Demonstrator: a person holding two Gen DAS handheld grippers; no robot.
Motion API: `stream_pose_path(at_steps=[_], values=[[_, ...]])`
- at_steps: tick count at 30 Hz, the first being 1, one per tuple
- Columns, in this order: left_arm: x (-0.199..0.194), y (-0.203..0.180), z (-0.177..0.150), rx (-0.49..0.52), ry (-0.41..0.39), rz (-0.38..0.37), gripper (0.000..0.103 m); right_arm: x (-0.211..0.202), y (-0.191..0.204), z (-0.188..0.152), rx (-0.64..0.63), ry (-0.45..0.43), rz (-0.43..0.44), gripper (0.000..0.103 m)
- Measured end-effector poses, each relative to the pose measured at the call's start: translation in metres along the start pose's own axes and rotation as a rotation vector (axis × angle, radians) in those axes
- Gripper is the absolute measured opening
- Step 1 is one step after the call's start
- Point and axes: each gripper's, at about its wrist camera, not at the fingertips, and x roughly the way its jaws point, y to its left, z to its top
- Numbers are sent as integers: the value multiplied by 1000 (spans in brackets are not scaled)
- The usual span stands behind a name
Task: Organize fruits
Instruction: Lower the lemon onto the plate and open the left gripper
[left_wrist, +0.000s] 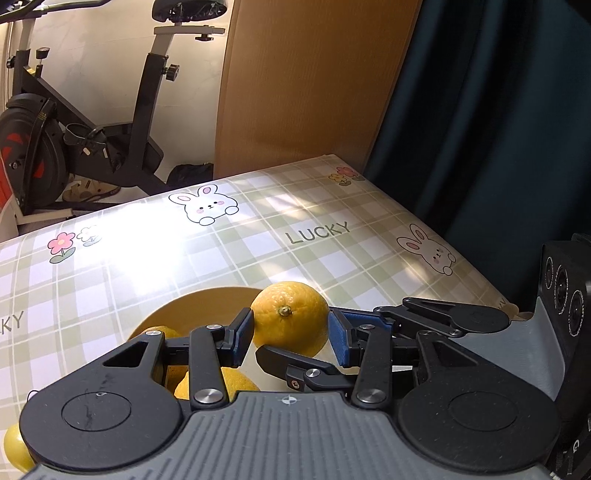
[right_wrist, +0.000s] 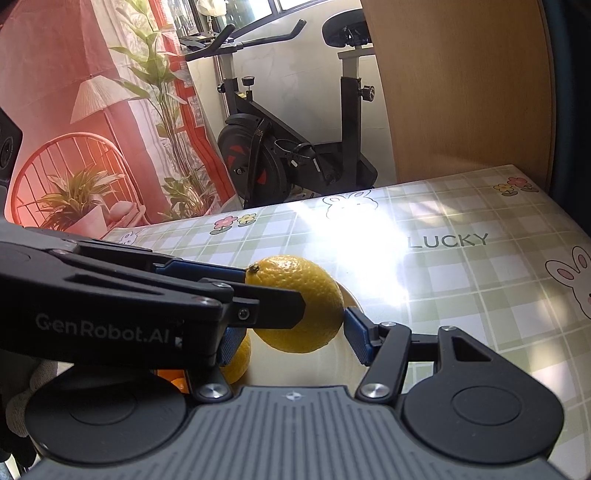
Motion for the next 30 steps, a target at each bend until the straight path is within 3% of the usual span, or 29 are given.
stream_pose_path(at_steps=[12, 30], values=[[6, 35, 6, -61, 4, 8, 47, 40, 8, 11, -24, 51, 27, 61], [4, 68, 1, -210, -15, -79, 47, 56, 17, 23, -36, 102, 50, 60]])
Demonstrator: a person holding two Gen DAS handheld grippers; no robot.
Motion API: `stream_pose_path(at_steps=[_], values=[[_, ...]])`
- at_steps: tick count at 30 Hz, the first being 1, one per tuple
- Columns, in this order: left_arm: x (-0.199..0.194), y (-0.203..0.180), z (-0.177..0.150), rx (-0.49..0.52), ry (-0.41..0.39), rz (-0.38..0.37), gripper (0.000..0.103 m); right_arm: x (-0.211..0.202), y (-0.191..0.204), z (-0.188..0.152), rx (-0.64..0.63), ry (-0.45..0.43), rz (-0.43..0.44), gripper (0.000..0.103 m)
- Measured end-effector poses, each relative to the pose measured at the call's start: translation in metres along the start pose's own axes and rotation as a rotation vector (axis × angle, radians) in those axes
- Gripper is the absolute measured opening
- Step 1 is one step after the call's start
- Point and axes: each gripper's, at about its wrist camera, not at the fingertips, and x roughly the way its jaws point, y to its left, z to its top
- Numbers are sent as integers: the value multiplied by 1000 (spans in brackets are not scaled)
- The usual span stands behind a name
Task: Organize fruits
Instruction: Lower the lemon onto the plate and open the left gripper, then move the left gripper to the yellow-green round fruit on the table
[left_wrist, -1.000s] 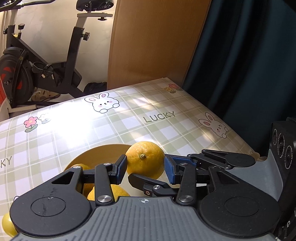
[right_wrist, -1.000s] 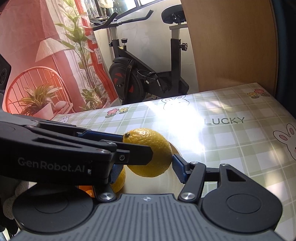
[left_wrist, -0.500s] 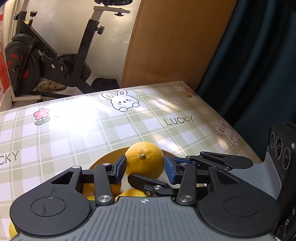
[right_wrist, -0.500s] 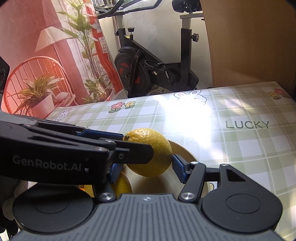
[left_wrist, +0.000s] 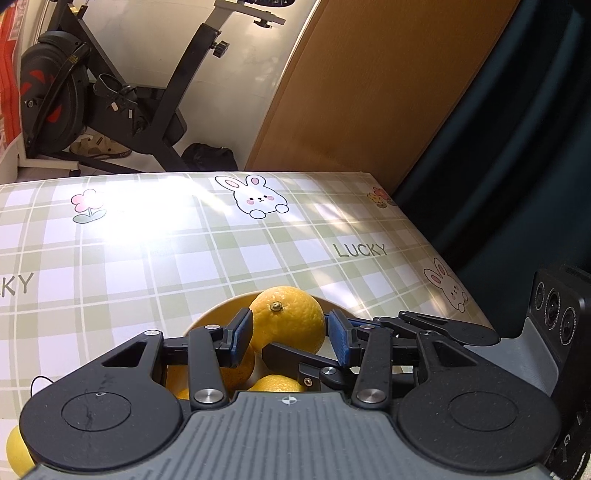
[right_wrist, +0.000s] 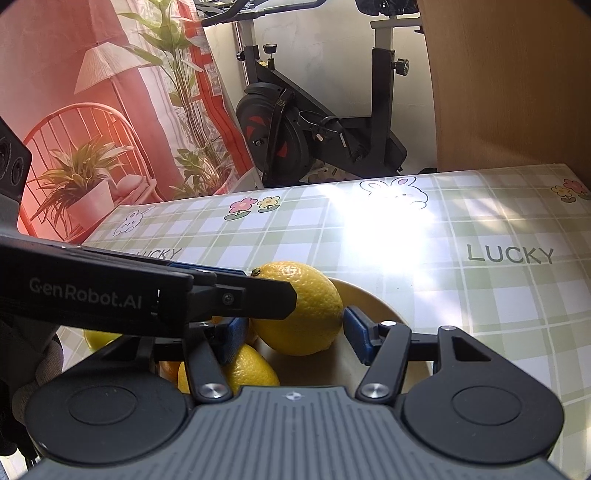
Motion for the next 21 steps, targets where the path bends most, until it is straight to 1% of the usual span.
stream_pose_path(at_steps=[4, 8, 12, 15, 18, 21], values=[[-12, -1, -5, -9, -23, 17, 48, 0, 1, 2, -2, 7, -13, 61], [-37, -3, -13, -21, -60, 49, 48, -7, 4, 1, 0, 11, -34, 61], [-65, -2, -25, -41, -92, 101, 48, -25, 6, -2, 12, -8, -41, 61], [-88, 0, -38, -71, -120, 117, 48, -43, 6, -8, 47, -30, -59, 61], [-108, 1, -52, -80, -139, 158, 48, -60, 6, -18, 87, -43, -73, 61], [-125, 6, -65, -106, -151, 176, 48, -73, 13, -31, 98, -42, -80, 61]])
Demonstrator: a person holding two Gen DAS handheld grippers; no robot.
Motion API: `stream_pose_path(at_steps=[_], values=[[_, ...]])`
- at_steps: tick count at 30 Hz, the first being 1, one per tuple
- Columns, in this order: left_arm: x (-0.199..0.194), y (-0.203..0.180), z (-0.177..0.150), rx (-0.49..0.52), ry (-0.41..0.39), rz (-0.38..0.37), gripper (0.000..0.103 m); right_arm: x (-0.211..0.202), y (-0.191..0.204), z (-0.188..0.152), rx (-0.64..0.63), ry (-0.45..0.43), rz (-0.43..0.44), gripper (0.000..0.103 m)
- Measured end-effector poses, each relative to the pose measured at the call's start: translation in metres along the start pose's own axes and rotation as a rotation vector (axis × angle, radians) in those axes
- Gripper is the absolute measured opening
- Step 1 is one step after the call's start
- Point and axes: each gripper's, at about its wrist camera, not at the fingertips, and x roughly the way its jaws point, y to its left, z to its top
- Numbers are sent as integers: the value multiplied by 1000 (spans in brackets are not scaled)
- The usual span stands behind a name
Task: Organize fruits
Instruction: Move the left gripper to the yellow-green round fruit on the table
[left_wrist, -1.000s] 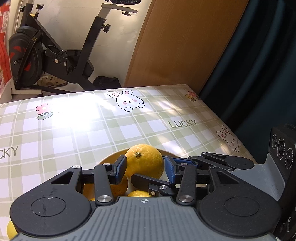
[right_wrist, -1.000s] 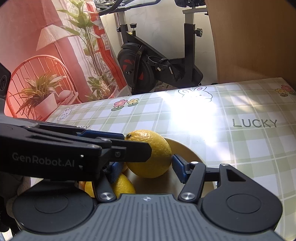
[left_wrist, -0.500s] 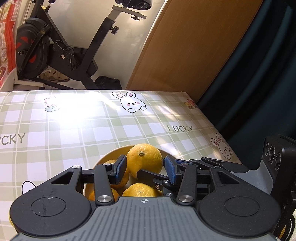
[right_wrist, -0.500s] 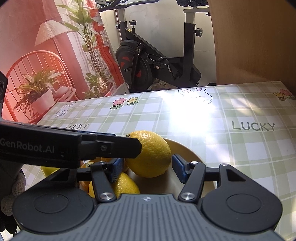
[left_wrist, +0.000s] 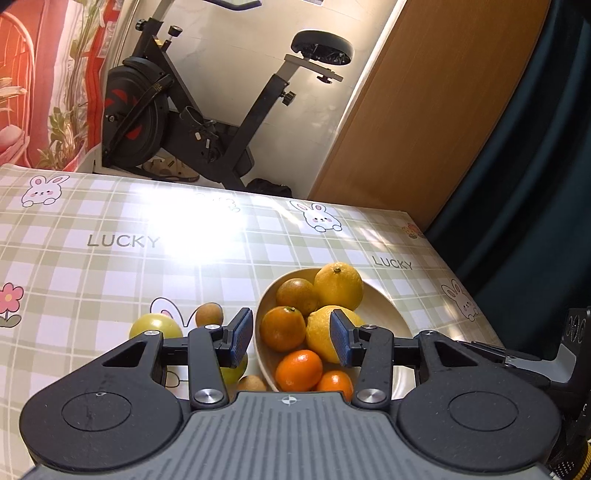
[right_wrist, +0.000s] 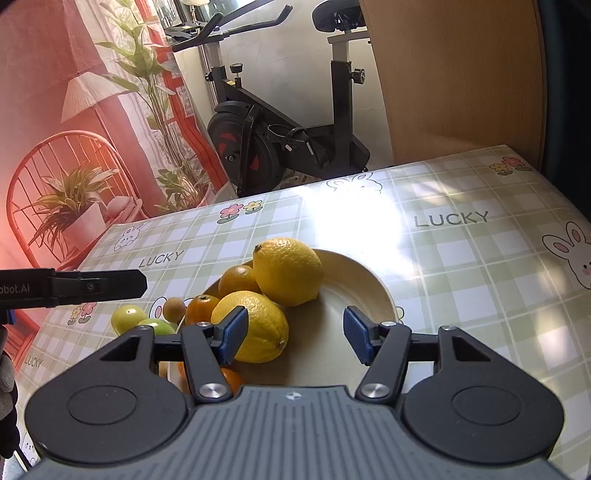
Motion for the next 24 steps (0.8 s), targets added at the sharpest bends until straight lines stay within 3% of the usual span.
stream_pose_path(at_steps=[12, 19, 24], values=[[-54, 51, -24, -61, -40, 59, 47, -21, 40, -36, -39, 20, 18, 57], [-66, 74, -5, -35, -93, 87, 47, -7, 78, -35, -155, 47, 99, 47], [-69, 86, 20, 0, -131, 97, 47, 11, 103, -27, -210, 51, 136, 46]])
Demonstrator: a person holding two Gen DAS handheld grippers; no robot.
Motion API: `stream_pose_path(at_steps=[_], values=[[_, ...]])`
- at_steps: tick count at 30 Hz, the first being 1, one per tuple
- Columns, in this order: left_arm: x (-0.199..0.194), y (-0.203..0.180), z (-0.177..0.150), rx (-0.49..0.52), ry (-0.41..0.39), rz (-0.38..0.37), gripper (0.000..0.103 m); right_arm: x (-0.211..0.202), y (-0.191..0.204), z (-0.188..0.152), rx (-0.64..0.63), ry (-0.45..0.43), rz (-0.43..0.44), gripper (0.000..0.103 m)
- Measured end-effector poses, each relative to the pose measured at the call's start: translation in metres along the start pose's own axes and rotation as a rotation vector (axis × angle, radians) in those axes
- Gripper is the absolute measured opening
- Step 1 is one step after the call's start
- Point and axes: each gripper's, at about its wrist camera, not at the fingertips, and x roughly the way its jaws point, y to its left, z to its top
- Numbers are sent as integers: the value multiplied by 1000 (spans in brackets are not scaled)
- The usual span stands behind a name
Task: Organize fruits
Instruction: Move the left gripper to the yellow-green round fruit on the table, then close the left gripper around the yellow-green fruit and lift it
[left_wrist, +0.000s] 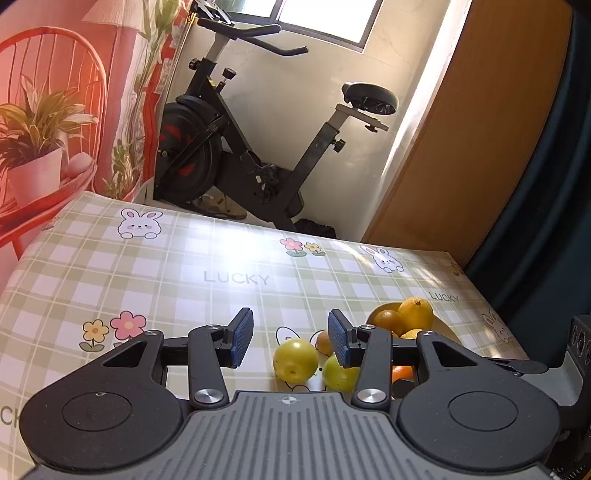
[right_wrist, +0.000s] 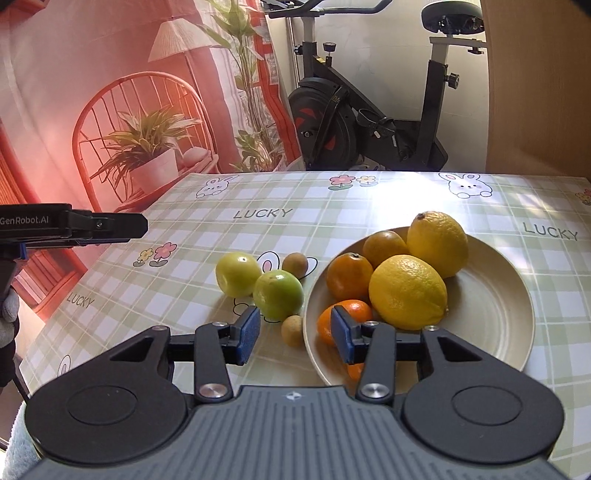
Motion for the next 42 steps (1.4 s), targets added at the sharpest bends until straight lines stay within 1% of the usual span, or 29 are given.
stream_pose_path(at_steps=[4, 7, 11, 17, 23, 26, 29, 33, 35, 38, 42], values=[[7, 12, 17, 14, -17, 9, 47, 18, 20, 15, -67, -2, 22, 46], [17, 21, 23, 8, -4, 15, 48, 36, 36, 25, -126, 4, 40, 46], [30, 37, 16, -18, 20, 12, 48, 66, 50, 32, -188, 42, 60, 47], [51, 57, 2, -79, 63, -6, 48, 101, 59, 39, -263, 96, 47, 48], [64, 68, -3, -118, 83, -31, 48, 123, 58, 39, -254, 139, 33, 51], [67, 68, -8, -124, 98, -60, 49, 127, 60, 37, -245, 148, 23, 55], [72, 67, -20, -147, 133, -103, 49, 124, 66, 34, -258, 134, 27, 59], [76, 68, -31, -178, 166, -153, 49, 120, 74, 28, -272, 128, 37, 59], [77, 66, -34, -176, 178, -174, 49, 118, 78, 24, -283, 126, 44, 59], [80, 61, -40, -153, 202, -188, 49, 115, 84, 18, -298, 127, 59, 59], [82, 63, -46, -157, 219, -182, 49, 116, 88, 16, -299, 129, 75, 58]])
